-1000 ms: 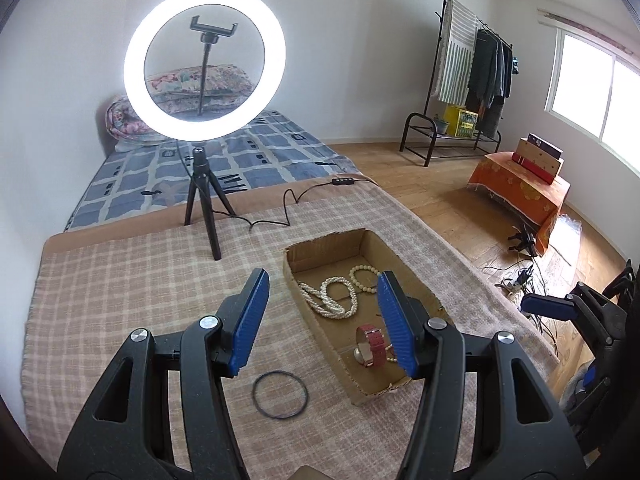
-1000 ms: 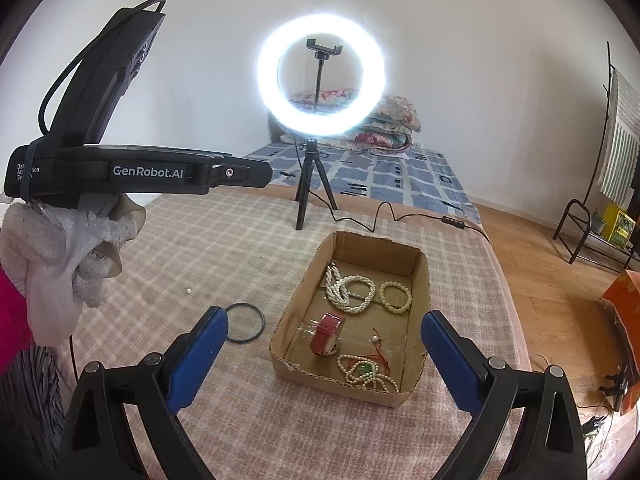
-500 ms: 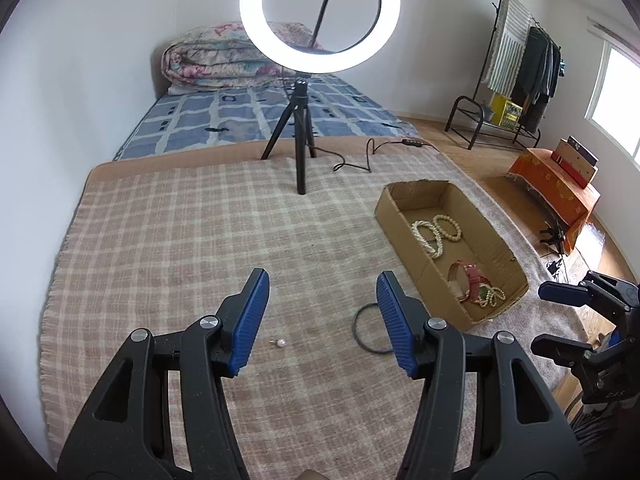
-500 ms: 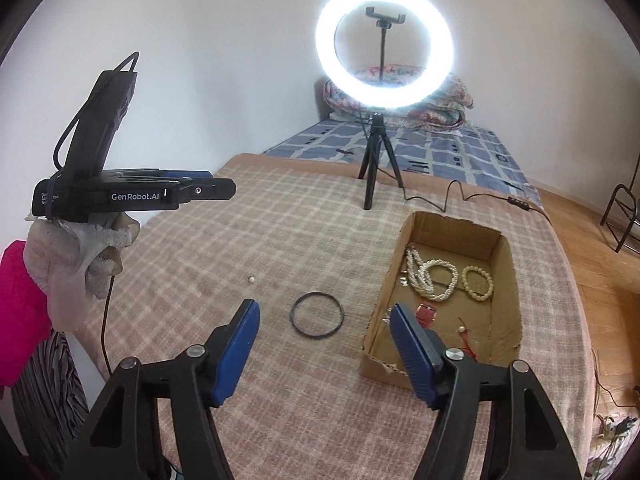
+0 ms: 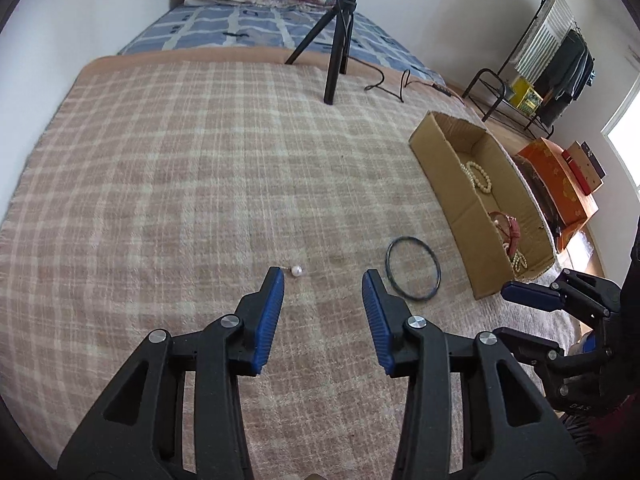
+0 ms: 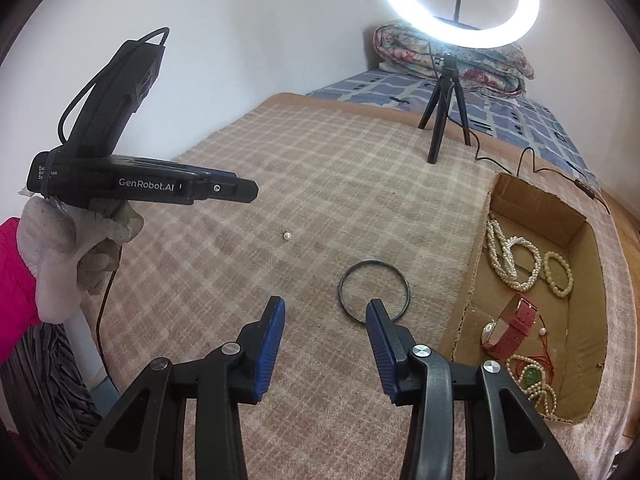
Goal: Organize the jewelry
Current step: 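Move the left tool to the second pearl earring while the right tool reaches the black bangle, then close the left tool on the second earring while the right tool grips the black bangle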
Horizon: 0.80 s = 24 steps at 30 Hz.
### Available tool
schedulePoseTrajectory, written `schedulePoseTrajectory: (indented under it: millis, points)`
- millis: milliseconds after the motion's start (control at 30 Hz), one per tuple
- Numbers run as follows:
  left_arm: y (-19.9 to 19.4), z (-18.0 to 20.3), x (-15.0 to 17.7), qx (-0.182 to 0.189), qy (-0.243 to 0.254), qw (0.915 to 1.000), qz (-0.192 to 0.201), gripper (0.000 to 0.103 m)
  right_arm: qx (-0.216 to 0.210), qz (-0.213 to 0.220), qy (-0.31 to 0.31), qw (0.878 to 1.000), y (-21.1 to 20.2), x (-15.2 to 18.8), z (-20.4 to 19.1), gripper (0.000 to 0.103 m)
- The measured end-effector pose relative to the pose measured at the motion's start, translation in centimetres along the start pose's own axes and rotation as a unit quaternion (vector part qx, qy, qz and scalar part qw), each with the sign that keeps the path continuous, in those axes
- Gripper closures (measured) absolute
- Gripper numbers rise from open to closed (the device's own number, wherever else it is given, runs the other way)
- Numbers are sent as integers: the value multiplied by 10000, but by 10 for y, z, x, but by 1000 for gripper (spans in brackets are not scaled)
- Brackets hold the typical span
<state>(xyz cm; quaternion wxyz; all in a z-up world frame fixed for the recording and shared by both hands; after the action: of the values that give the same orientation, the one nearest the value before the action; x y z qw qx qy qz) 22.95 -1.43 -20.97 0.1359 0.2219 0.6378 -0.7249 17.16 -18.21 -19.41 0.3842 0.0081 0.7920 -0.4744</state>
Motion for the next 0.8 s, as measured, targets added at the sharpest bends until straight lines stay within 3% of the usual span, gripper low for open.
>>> schedulePoseTrajectory:
  millis: [233, 800]
  points:
    - [33, -5, 16, 77, -270, 9983, -503, 62, -79, -373, -30, 9993, 34, 7, 7, 66]
    - [70, -8, 6, -38, -485, 9969, -624, 62, -27, -571, 116, 9983, 66, 8, 30, 69]
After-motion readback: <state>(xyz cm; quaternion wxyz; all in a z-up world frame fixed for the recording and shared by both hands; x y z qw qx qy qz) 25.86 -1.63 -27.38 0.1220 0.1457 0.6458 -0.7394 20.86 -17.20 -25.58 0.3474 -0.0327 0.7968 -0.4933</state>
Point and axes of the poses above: each gripper's, at about its wrist camera, not at the fingertips, and y roughly the way its jaws point, z to its right, x to its underside, the point moved 3 cm from there along y, roughly the way its jaws point, and after that the axes turned 13 degrees about -x, right-handed, at the moved point
